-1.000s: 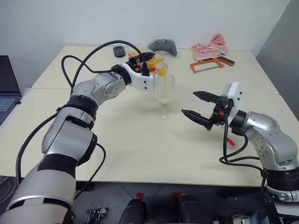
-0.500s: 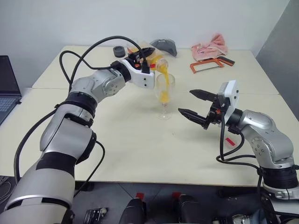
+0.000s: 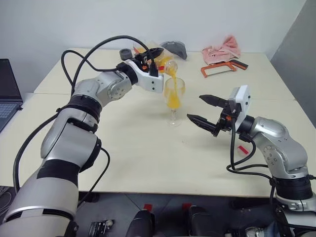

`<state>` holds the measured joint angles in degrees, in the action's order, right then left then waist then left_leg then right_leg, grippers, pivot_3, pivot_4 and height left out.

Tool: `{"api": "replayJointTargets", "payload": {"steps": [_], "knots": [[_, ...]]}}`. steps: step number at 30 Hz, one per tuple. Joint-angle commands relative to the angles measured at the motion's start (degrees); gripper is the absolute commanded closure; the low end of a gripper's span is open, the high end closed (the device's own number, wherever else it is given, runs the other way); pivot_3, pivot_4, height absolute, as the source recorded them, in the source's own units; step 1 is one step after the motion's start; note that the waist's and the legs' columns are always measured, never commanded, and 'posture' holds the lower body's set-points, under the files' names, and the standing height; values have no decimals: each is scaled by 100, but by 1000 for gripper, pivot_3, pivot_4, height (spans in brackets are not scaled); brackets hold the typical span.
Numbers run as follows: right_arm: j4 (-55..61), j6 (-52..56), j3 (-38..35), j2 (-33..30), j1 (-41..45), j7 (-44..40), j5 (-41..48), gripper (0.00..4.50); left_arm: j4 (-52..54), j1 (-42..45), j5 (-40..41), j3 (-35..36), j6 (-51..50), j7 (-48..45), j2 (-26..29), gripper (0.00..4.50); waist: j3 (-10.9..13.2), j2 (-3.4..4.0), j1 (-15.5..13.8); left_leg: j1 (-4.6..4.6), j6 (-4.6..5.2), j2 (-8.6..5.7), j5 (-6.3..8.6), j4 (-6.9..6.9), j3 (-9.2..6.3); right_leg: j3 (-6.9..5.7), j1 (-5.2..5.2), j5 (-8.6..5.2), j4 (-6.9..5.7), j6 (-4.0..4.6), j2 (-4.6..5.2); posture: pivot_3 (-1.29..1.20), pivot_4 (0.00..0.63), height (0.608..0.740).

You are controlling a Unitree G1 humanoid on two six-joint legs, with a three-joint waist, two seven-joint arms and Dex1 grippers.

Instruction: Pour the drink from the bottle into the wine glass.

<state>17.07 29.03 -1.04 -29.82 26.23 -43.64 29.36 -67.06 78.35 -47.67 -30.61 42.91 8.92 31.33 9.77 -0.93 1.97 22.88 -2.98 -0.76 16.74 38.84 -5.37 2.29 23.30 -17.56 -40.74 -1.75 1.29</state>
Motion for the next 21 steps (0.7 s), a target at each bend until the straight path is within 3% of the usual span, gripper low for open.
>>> {"api": "replayJointTargets", "payload": {"steps": [1,21], "knots": [[170,-93,-77,-6,24,16,22,0,37,257,0,26,-6,161,104,2704,0,0,0,0,0,0,0,0,0,0,0,0,0,0,0,0,150,740],[114,-1,-494,-151,-34,77,242,0,-106,332,-98,-59,-41,303,117,2704,0,0,-2,0,-1,-2,-1,2,2,1,1,0,-4,0,1,0,150,740]]}}
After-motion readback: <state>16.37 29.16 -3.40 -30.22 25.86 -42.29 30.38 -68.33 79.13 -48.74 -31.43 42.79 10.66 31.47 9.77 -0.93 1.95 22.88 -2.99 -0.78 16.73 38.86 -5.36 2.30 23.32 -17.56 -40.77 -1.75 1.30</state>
